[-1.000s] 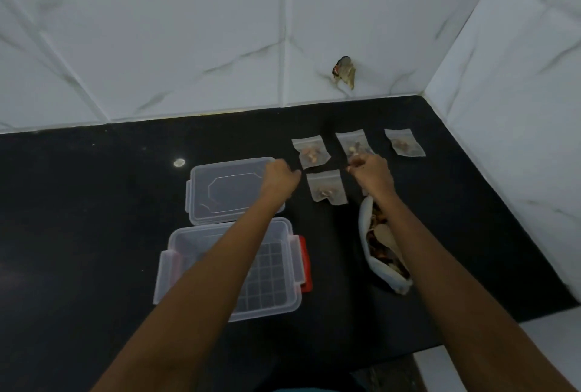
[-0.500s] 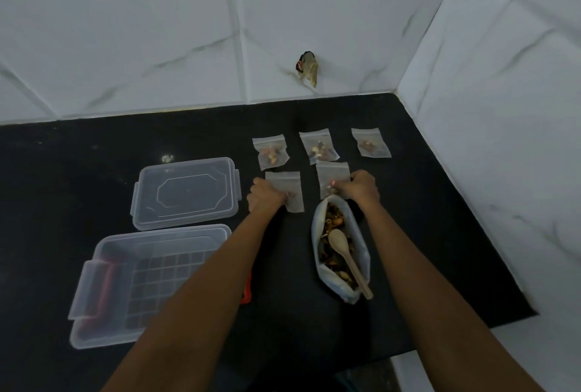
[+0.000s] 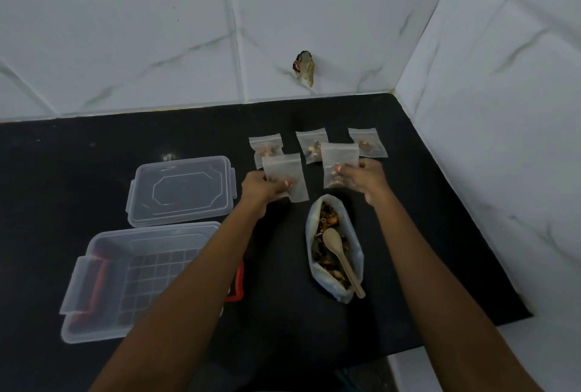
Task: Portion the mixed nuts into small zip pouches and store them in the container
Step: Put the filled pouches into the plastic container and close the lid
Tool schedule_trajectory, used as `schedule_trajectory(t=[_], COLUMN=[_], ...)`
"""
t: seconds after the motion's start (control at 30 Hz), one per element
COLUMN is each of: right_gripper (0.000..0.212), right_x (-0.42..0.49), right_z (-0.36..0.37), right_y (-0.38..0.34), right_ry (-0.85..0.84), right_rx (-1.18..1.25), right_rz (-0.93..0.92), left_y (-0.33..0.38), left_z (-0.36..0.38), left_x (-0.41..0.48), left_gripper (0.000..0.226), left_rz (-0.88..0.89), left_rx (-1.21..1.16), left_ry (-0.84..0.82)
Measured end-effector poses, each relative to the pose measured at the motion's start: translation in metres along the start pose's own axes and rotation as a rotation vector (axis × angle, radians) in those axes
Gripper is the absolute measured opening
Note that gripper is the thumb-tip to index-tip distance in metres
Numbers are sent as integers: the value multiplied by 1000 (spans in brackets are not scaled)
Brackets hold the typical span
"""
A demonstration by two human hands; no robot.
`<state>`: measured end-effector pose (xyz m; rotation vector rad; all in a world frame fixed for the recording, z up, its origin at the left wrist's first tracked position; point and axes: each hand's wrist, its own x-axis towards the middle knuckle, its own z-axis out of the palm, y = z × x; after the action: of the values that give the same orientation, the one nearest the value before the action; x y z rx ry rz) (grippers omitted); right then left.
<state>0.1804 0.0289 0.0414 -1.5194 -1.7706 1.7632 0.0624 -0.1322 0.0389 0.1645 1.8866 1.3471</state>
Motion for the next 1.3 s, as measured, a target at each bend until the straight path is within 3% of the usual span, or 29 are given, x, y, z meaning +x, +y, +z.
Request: schedule_trajectory(t=[0.37,0.47,0.67,0.9,1.07,1.17,1.3], right_gripper=[31,24,33,57,72,70,65], right_x=[-91,-116,-161,-192,-207,-213,-214], right_z=[46,68,116,177,208,218,226], right_y=[-29,-24,-10,12,25,34,43], right_ry=[-157,-204,-319,-234,-140,-48,-67], right_rx=[61,175,120,-64,-329,-462,-537], right_rz=[-45,-25,-50,-180,-312,-378,-325], left_y=[13,2,-24,-59,-77,-81,-91], left_z=[-69,-100,-161,-224,-233,-224,-215], left_x=[-69,-89,-114,-116,-117,-119,-119], left_gripper=[31,26,23,17,63,66,58], left_rz=[134,117,86,12,26,128,210], left_rx=[-44,-55,-3,134,264,436,515], left_ry=[-66,-54,-68,-25,2,67,71])
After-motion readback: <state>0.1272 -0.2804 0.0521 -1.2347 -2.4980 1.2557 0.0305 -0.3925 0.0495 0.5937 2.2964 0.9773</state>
